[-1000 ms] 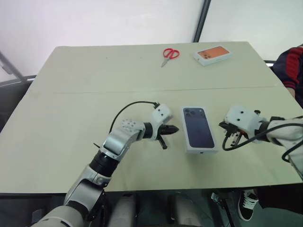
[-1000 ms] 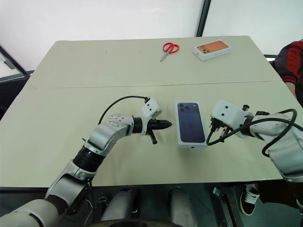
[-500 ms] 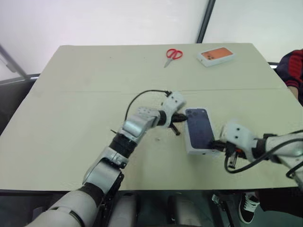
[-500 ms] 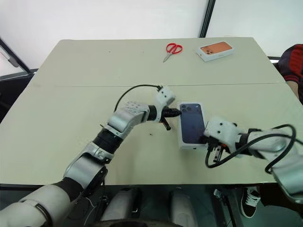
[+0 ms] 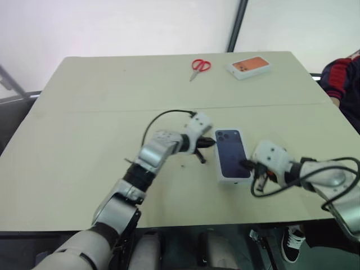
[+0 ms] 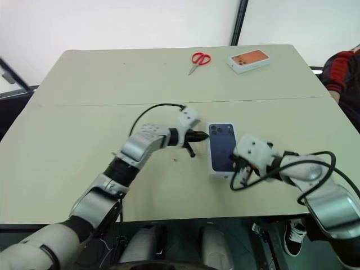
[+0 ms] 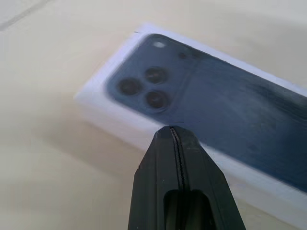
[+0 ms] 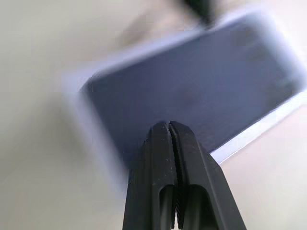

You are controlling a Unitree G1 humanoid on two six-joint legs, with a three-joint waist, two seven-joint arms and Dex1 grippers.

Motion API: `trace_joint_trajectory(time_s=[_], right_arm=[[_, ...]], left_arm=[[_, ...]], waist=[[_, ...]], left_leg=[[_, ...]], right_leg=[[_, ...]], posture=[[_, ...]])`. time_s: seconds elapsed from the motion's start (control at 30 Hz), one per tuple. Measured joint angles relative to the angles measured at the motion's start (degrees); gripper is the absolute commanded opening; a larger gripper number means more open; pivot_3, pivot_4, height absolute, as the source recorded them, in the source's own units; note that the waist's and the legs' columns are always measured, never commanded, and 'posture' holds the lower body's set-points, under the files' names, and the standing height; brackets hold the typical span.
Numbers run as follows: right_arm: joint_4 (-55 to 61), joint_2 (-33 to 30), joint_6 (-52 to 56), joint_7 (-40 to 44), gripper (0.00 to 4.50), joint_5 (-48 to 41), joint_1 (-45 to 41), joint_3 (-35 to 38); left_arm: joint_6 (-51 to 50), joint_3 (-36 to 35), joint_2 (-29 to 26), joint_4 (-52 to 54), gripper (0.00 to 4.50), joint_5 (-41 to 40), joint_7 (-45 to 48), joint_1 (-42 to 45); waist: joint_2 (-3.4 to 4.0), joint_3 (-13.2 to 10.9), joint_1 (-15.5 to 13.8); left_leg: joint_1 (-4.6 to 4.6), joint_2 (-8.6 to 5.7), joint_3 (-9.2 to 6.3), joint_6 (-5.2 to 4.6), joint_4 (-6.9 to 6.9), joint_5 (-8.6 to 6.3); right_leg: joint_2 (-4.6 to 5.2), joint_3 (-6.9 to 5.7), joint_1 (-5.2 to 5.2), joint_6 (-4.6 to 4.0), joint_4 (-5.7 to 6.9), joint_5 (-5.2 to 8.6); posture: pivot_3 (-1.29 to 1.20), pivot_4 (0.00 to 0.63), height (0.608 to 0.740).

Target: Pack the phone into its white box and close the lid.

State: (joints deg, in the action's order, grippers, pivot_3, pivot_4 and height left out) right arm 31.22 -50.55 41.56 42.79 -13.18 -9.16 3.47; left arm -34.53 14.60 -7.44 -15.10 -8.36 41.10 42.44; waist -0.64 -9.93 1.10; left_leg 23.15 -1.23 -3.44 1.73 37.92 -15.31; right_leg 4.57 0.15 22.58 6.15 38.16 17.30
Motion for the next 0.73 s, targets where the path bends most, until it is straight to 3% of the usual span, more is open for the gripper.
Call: trace_joint_trajectory(time_s=[0.17, 0.27, 0.43, 0.73], right_arm=[[-8.1, 5.0, -2.3, -3.5, 0.08, -1.2, -8.4, 4.2], [-11.5, 8.5, -3.4, -3.6, 0.08, -3.1, -11.0, 4.2], [-18.0, 9.1, -5.8, -2.5, 0.08, -3.8, -12.6, 3.8], [-22.8, 9.6, -9.7, 0.4, 0.08, -4.1, -9.7, 3.2]], left_arm=[[0.7, -12.0, -13.7, 15.3, 0.0, -4.8, 1.8, -9.8], [-0.8, -19.2, -19.9, 18.8, 0.0, -8.4, 3.0, -14.8], [-0.9, -27.2, -29.5, 19.9, 0.0, -10.4, 4.6, -23.2], [0.4, -32.7, -30.9, 20.5, 0.0, -12.1, 2.6, -32.9]], waist=[[0.05, 0.0, -0.6], [0.04, 0.0, -0.8], [0.05, 0.0, -0.6], [0.08, 0.0, -0.5]], left_leg=[[0.16, 0.03, -0.03, 0.47, -0.14, 0.27], [0.2, -0.08, -0.02, 0.21, -0.05, 0.12], [0.19, -0.12, -0.01, 0.13, -0.03, 0.07], [0.2, -0.06, 0.0, 0.12, -0.04, 0.06]], right_leg=[[0.01, -0.02, 0.2, -0.01, -0.03, 0.0], [0.15, -0.03, 0.12, -0.02, -0.06, 0.0], [0.18, -0.03, 0.11, -0.02, -0.08, 0.0], [0.17, -0.02, 0.13, -0.02, -0.07, -0.01]], posture=[[0.0, 0.15, 0.74], [0.0, 0.15, 0.74], [0.0, 0.15, 0.74], [0.0, 0.15, 0.74]])
